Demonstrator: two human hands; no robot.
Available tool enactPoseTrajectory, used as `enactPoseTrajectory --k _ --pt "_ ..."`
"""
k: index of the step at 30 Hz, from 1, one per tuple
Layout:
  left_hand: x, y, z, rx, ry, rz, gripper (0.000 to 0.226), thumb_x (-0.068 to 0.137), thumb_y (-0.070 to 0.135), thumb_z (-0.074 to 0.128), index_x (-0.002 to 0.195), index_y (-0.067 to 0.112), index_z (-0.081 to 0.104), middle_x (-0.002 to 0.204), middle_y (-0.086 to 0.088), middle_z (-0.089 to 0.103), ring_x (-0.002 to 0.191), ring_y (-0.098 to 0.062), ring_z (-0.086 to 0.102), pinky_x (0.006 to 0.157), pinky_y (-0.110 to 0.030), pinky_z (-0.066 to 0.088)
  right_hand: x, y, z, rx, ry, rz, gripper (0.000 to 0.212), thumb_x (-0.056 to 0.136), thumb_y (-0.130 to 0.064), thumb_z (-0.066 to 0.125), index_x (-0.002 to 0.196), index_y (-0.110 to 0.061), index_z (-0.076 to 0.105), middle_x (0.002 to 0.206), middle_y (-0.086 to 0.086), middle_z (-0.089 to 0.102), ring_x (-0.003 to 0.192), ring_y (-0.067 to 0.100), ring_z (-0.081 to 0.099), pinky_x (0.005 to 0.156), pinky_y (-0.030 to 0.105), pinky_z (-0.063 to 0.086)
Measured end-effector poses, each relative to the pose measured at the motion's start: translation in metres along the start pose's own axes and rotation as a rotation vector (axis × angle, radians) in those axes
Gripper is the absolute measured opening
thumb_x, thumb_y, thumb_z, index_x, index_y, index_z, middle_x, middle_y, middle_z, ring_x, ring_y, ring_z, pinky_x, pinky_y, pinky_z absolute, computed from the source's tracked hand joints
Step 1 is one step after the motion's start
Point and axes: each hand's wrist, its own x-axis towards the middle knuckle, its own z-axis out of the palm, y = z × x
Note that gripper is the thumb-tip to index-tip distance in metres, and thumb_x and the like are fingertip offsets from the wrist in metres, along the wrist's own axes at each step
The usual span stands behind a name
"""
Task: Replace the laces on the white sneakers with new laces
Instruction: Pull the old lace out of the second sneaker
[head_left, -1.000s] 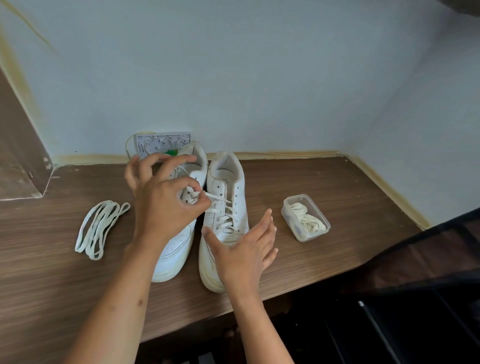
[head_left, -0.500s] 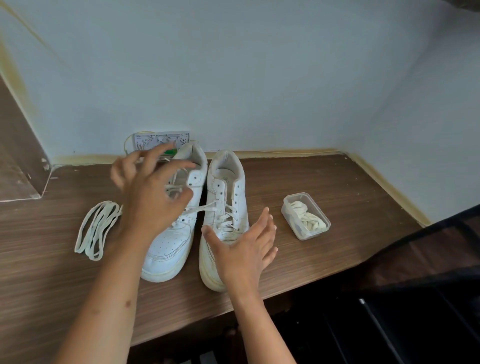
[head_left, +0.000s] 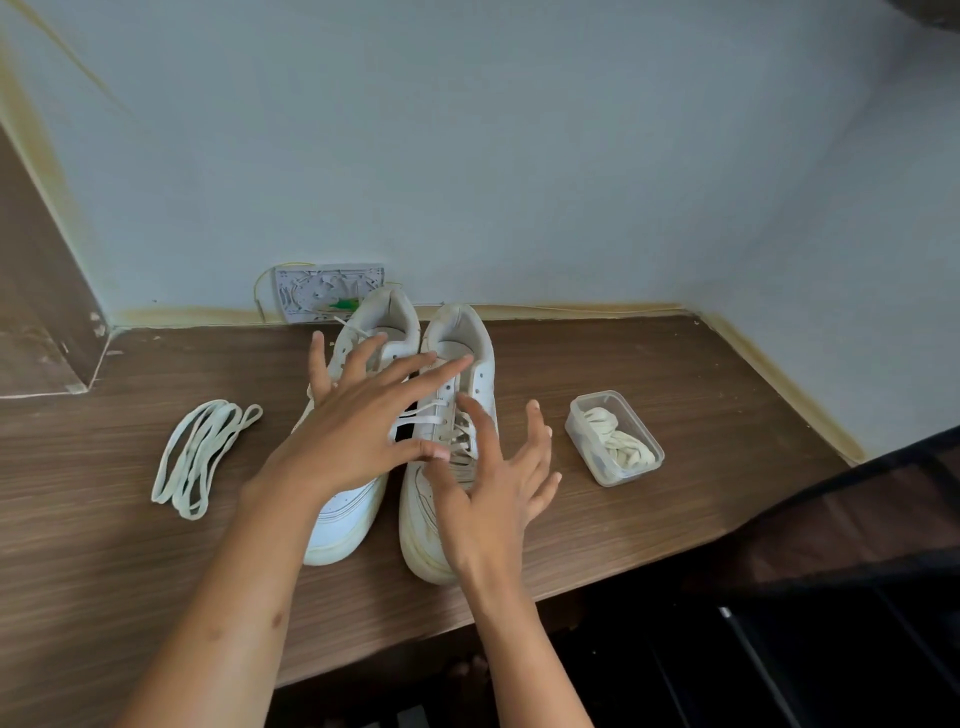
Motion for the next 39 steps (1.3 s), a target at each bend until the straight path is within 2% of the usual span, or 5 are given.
enactPoseTrajectory --k 6,13,25,35,39 --pt "0.001 0.004 0.003 0.047 -0.023 -0.024 0.098 0.079 0.067 0.061 0.136 0.067 -0.019 0.16 0.026 0.004 0.147 -0.018 -0.013 0.1 -0.055 -0.032 0.004 -0.004 -0.004 -0.006 0.029 0.007 0.054 0.084 -0.036 0.035 0.135 -0.049 0.047 0.161 -0.01 -0.002 0.146 0.008 -0.022 0.117 0.051 -0.017" --pt "0.003 0.018 -0.006 -0.059 -0.03 -0.084 0.093 0.067 0.058 0.077 0.141 0.059 0.021 0.152 0.031 0.023 0.143 -0.02 0.005 0.104 -0.057 -0.029 0.024 0.001 -0.006 -0.302 -0.035 -0.098 0.032 0.103 -0.032 0.042 0.13 -0.044 0.054 0.163 -0.002 -0.006 0.147 0.024 -0.027 0.114 0.057 -0.017" --pt "0.002 0.015 -0.011 -0.178 -0.015 -0.151 0.091 0.053 0.063 0.081 0.131 0.057 0.035 0.118 0.033 0.042 0.139 -0.015 0.015 0.109 -0.058 -0.025 0.031 -0.001 -0.013 0.896 0.178 0.489 0.013 0.086 -0.015 0.067 0.082 -0.025 0.075 0.133 -0.006 0.051 0.128 0.02 0.049 0.107 0.045 0.042" --pt "0.002 0.016 -0.009 -0.204 0.015 -0.162 0.088 0.054 0.059 0.084 0.129 0.058 0.036 0.099 0.039 0.041 0.134 -0.009 0.016 0.11 -0.057 -0.023 0.028 0.003 -0.014 -0.172 0.028 -0.192 0.026 0.099 -0.046 0.049 0.121 -0.044 0.062 0.159 -0.007 0.011 0.145 0.02 -0.001 0.116 0.046 0.004" --pt "0.002 0.017 -0.009 -0.19 0.013 -0.166 0.086 0.061 0.049 0.084 0.13 0.059 0.034 0.107 0.035 0.042 0.134 -0.01 0.016 0.112 -0.058 -0.021 0.029 0.002 -0.007 -0.122 -0.005 -0.183 0.028 0.098 -0.05 0.05 0.113 -0.035 0.068 0.158 -0.006 0.016 0.144 0.017 -0.001 0.118 0.052 0.005"
